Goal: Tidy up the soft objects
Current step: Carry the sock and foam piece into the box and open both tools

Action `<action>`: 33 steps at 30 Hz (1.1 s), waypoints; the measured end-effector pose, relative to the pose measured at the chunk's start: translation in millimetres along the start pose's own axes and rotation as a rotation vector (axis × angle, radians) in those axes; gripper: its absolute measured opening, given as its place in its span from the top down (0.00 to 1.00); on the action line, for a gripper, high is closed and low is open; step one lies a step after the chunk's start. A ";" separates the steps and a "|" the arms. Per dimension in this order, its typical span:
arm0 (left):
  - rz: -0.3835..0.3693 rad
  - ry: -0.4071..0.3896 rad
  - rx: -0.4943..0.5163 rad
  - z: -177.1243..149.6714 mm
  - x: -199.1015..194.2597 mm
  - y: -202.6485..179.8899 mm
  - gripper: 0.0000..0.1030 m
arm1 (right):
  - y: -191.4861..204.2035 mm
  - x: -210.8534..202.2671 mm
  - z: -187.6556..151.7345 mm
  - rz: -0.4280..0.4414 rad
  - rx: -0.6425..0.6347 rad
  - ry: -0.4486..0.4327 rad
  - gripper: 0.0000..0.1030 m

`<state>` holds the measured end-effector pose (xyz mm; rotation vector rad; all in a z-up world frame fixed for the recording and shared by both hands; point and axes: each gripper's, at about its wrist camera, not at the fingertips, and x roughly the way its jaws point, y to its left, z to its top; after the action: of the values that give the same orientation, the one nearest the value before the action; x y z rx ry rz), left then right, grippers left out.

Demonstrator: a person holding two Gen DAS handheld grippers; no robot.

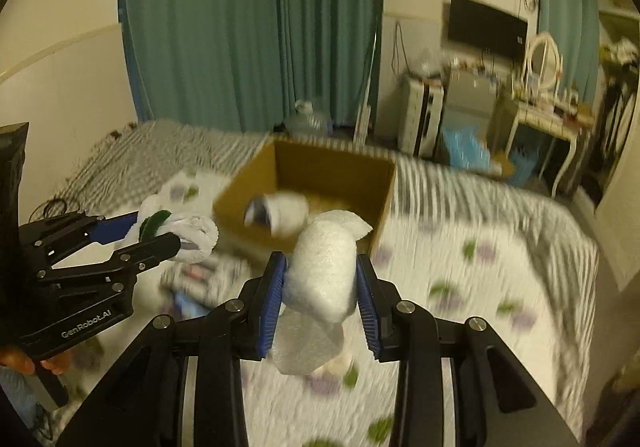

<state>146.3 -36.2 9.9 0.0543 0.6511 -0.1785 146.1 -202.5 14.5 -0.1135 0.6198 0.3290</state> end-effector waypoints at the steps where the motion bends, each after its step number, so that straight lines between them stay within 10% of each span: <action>1: 0.005 -0.007 0.002 8.9 3.7 3.1 0.63 | -0.8 3.7 9.7 0.001 -0.007 -0.008 0.66; 17: 0.062 0.049 0.065 80.5 161.6 27.0 0.49 | -29.7 189.1 71.6 0.059 0.030 0.083 0.65; 19: 0.108 0.046 0.098 78.3 170.8 24.5 0.48 | -36.8 204.8 68.3 0.033 0.042 0.096 0.43; 22: 0.140 0.066 0.087 78.2 183.3 32.9 0.29 | -47.7 210.5 62.7 0.008 0.066 0.075 0.19; 33: 0.182 -0.025 0.071 93.7 126.8 39.8 0.26 | -47.0 138.4 76.3 -0.051 0.045 -0.023 0.05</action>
<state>308.5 -25.8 7.1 0.1785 0.6118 -0.0270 309.7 -194.2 -4.7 -0.0825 0.6000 0.2669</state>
